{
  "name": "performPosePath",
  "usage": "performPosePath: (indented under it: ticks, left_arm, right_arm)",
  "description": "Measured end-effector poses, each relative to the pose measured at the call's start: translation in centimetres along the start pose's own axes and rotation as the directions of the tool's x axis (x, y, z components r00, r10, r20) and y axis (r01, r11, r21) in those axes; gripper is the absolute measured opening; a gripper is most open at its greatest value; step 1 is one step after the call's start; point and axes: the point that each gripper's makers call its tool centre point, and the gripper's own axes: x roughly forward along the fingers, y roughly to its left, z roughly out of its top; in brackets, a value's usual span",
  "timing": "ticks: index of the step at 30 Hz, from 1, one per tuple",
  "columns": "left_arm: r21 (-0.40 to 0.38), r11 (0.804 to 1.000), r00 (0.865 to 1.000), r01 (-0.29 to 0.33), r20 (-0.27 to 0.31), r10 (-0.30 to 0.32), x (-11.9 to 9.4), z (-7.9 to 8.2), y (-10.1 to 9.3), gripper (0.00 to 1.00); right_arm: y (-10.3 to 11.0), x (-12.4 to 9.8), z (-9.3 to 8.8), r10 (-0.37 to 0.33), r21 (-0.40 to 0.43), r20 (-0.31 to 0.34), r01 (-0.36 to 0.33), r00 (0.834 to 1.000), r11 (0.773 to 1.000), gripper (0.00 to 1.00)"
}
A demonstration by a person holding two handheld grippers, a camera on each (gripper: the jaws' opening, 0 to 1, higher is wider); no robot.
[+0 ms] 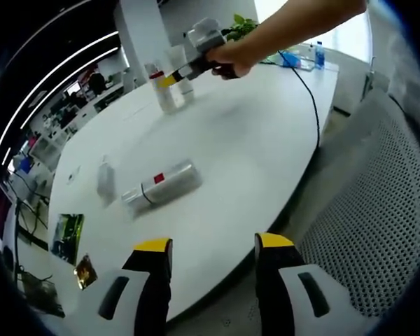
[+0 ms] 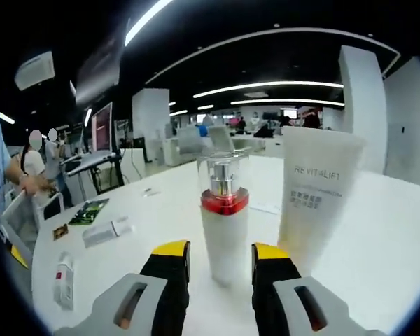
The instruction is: Arrange the skincare products in the storage area until every visible bottle or jar stands upright without overlapping.
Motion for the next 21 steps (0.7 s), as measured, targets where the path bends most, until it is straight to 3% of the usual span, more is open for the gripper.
performPosePath:
  ticks: [5,8,12,21]
  left_arm:
    - [0.007,1.0,1.0,0.0,-0.002,0.0,0.0,0.0,0.0,0.42]
    - [0.008,1.0,1.0,0.0,-0.003,0.0,0.0,0.0,0.0,0.42]
    - [0.01,1.0,1.0,0.0,-0.003,0.0,0.0,0.0,0.0,0.42]
    - [0.02,1.0,1.0,-0.007,-0.02,0.007,0.0,-0.4,0.2,0.4]
  right_arm:
    - [-2.4,-2.1,-0.3,-0.103,0.085,-0.011,0.104,0.995,0.991,0.19]
    - [-4.7,-2.9,-0.1,-0.211,0.083,-0.033,0.213,0.977,0.973,0.2]
    - [-6.1,-2.0,0.4,-0.252,0.038,-0.062,0.254,0.966,0.966,0.38]
    - [-6.1,1.3,1.9,-0.308,0.026,-0.072,0.31,0.949,0.95,0.4]
